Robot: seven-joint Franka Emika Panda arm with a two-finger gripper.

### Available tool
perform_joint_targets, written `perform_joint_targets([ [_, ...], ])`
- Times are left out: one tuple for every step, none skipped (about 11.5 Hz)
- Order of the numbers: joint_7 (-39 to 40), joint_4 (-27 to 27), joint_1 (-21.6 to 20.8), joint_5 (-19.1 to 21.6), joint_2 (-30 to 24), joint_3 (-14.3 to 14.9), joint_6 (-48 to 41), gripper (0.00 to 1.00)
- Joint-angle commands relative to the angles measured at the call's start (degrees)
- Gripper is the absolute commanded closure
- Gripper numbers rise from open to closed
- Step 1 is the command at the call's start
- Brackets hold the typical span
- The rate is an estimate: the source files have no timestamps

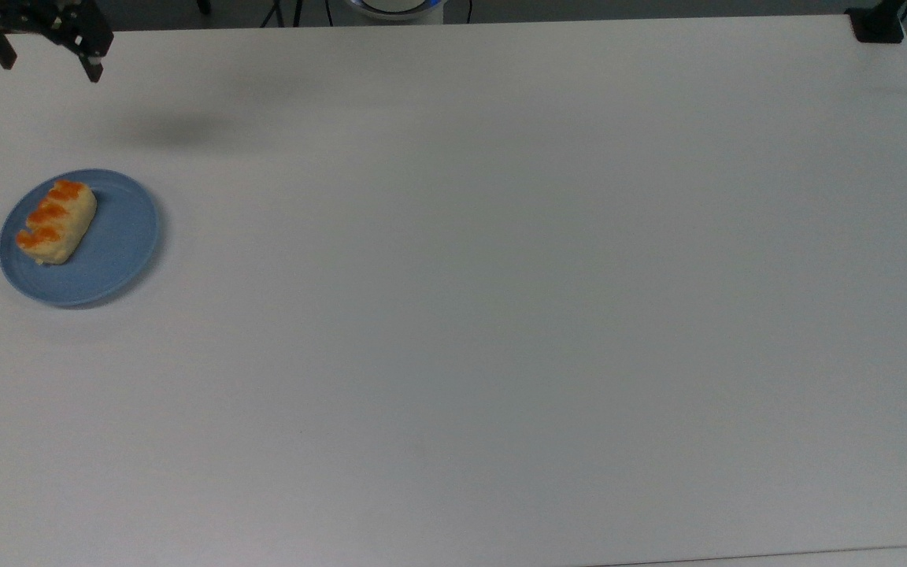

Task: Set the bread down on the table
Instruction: 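Move the open gripper over the bread roll on the blue plate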

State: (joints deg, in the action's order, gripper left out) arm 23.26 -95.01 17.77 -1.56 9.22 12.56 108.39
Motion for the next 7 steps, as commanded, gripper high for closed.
perform_joint_targets([
  [-5.23,-1.58,1.57,2.34,5.09,0.01,8.3,0.0],
  [-6.11,-1.84,1.66,2.35,6.5,-0.07,10.77,0.0],
  [-6.64,-1.85,1.74,2.44,7.9,-0.08,12.97,0.0],
  [-7.52,-1.85,1.92,2.44,9.14,-0.08,15.17,0.0],
  [-8.05,-1.85,2.27,2.44,10.37,-0.08,17.01,0.0],
  [-8.05,-1.93,2.18,2.35,11.68,-0.08,18.34,0.0],
  [-8.05,-1.94,2.18,2.35,12.83,-0.08,19.4,0.0],
])
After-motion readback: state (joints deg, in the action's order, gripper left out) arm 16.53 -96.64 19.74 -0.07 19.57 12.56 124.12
